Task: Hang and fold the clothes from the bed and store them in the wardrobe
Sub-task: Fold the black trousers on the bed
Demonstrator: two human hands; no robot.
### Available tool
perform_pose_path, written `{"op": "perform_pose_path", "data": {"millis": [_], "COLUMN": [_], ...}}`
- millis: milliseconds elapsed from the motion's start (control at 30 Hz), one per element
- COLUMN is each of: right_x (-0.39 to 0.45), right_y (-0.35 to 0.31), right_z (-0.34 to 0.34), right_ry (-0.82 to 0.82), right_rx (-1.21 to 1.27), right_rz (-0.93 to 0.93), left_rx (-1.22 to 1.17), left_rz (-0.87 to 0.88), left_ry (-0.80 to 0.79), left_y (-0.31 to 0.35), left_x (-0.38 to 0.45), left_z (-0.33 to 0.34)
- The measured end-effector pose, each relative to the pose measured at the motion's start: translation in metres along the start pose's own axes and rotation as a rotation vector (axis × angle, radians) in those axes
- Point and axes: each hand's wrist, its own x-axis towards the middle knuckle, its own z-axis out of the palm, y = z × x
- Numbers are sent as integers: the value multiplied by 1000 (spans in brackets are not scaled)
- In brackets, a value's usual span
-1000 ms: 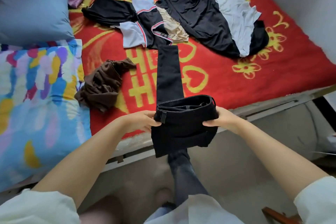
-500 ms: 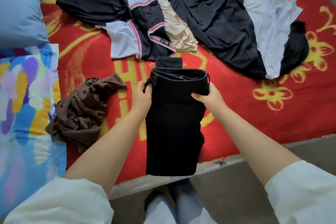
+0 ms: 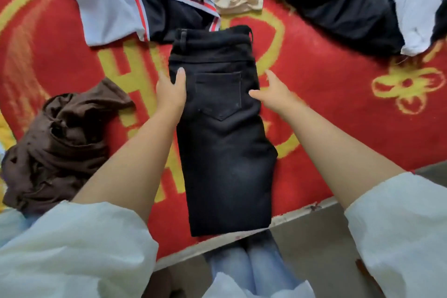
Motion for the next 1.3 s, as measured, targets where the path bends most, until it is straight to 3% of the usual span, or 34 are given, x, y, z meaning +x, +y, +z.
{"op": "perform_pose_path", "data": {"millis": [133, 233, 333, 433, 500, 767, 967, 1167, 1300], "right_x": [-57, -97, -119, -135, -145, -169, -216, -219, -187], "right_y": [95, 131, 142, 144, 147, 141, 148, 110, 55], "right_z": [48, 64, 75, 82, 89, 80, 68, 33, 9], "right_ry": [16, 22, -134, -274, -342, -455, -587, -532, -350], "right_rx": [-73, 222, 513, 658, 686, 669, 565, 693, 876], "right_rz": [-8, 180, 406, 501, 542, 623, 706, 598, 520], "left_rx": [69, 6, -92, -224, -261, -113, -70, -306, -480], "left_rz": [-90, -124, -338, -571, -611, -456, -588, -652, -638], "left_ry": [-13, -68, -262, -433, -491, -563, -745, -819, -669], "left_y": [-90, -135, -164, -184, -190, -181, -188, -143, -83], "left_x": [-58, -96, -122, -135, -140, -166, -213, -208, -165], "left_z": [25, 17, 5, -6, -10, -27, -45, -66, -76]}}
